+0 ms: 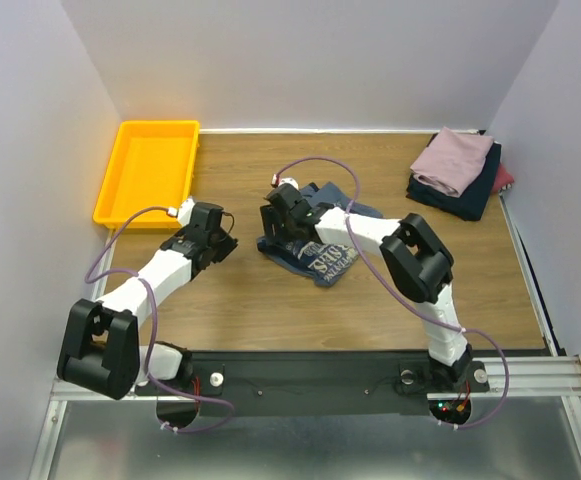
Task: Fold and stack the tank tops
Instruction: Fold the tank top
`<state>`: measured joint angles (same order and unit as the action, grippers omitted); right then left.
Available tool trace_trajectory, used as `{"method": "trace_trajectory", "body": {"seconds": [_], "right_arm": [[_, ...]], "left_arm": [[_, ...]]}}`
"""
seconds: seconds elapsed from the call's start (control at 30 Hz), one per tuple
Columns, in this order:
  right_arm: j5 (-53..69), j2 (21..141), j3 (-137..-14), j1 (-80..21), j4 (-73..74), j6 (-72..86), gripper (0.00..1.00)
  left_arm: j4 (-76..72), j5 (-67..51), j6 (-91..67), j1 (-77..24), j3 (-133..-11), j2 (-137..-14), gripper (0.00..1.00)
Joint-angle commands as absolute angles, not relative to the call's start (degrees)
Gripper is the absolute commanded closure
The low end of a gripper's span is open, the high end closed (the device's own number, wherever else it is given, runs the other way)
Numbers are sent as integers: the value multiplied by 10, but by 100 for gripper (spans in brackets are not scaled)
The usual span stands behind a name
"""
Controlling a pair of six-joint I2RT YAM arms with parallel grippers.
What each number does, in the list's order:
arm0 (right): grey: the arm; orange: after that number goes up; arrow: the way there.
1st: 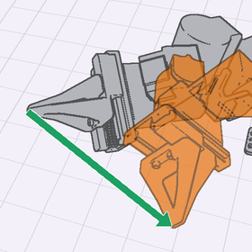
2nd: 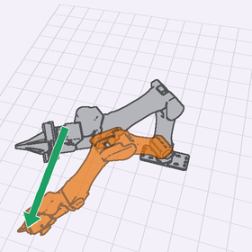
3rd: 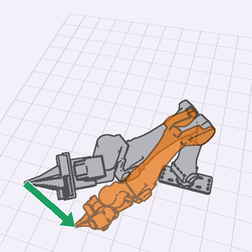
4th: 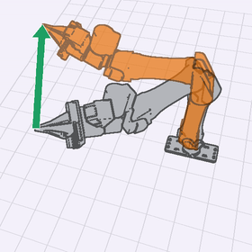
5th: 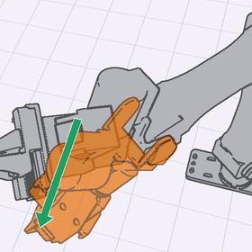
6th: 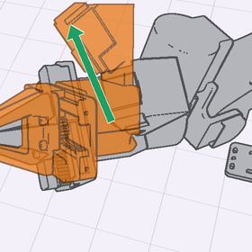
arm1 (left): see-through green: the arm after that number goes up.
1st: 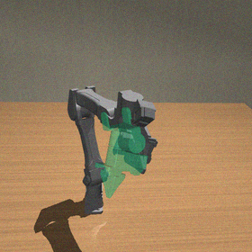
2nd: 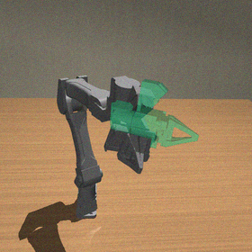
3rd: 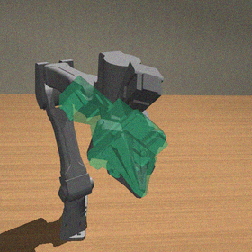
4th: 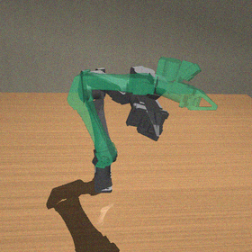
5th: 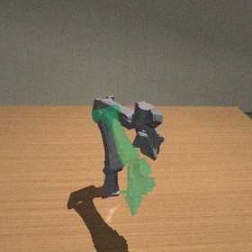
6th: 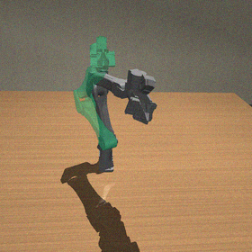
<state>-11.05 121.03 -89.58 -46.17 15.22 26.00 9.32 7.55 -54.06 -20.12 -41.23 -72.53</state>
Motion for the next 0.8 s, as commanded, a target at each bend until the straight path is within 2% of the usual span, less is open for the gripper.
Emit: {"method": "trace_trajectory", "body": {"seconds": [0.0,0.2,0.23,0.3,0.4,0.47,0.53,0.77], "right_arm": [[-188,1219,-939,-454,183,289,27],[-221,1213,-926,-454,187,307,44],[-223,1213,-925,-454,187,310,52],[-222,1205,-918,-454,187,317,64],[-227,1198,-908,-454,187,322,73],[-229,1192,-903,-454,187,321,85],[-229,1176,-894,-454,185,323,93],[-248,1091,-828,-455,166,319,96]], "left_arm": [[61,43,-522,-186,-399,-716,78],[27,4,-510,-185,-389,-729,80],[19,3,-506,-185,-388,-733,81],[8,-22,-501,-185,-385,-739,81],[-19,-37,-497,-185,-377,-742,81],[-39,-49,-494,-185,-372,-752,81],[-54,-56,-489,-186,-375,-764,81],[-83,-70,-475,-228,-412,-825,84]]}}
